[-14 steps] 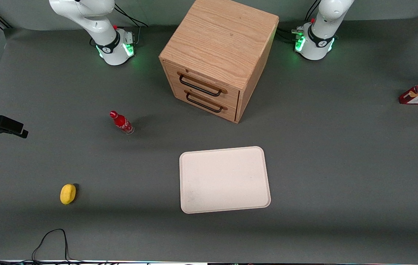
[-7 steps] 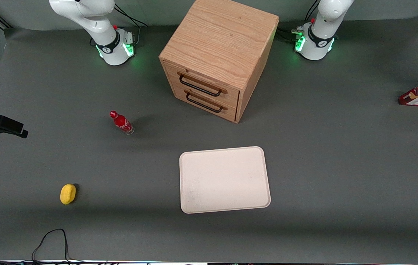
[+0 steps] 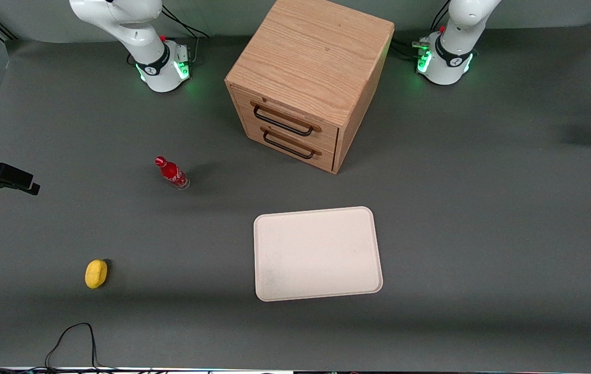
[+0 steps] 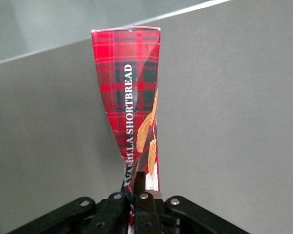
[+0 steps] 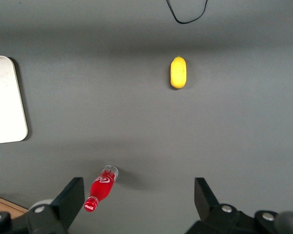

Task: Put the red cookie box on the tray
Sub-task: 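Lift the cookie box with the left gripper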

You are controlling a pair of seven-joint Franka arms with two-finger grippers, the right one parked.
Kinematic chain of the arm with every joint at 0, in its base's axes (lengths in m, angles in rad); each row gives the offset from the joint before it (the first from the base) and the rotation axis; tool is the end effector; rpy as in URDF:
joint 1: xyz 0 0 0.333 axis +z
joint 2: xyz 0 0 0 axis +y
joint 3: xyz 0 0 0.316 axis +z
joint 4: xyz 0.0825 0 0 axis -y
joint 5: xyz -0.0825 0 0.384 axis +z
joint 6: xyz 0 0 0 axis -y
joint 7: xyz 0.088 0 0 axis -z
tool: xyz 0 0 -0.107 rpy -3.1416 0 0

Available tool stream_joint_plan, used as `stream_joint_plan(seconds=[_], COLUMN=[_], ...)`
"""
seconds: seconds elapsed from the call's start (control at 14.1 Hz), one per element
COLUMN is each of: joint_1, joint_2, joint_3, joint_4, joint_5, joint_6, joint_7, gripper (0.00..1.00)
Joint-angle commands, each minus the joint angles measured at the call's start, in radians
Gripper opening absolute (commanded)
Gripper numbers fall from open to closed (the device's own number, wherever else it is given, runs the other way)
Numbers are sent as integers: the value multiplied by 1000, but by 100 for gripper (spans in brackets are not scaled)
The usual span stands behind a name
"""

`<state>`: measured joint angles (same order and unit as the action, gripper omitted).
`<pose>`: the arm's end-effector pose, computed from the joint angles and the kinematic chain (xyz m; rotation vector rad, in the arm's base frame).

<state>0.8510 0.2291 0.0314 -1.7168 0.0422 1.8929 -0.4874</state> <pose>0.3937 0.4814 0.4467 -2.4192 -1.9458 0.0948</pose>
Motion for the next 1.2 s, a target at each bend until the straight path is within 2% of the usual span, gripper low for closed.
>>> stream_joint_plan(seconds=[0.0,0.21,0.35,0.57,0.71,0.85,0.99,1.13], joint_1=[-18,-36,-91,-289,-409,-499,-541,-602], joint_2=[16,18,22,29,35,55,113,160], joint_3=[5,4,4,4,2,-21,-92,-166], joint_4=[178,345,416,447,459,470,540,583], joint_5=[39,67,67,123,116,111,72,77], joint_6=[-135,-245,-299,-339,-337,-330,-343,-371], joint_7=[-14,-8,0,-2,-5,0,-7,-7], gripper=[0,0,0,0,0,0,0,0])
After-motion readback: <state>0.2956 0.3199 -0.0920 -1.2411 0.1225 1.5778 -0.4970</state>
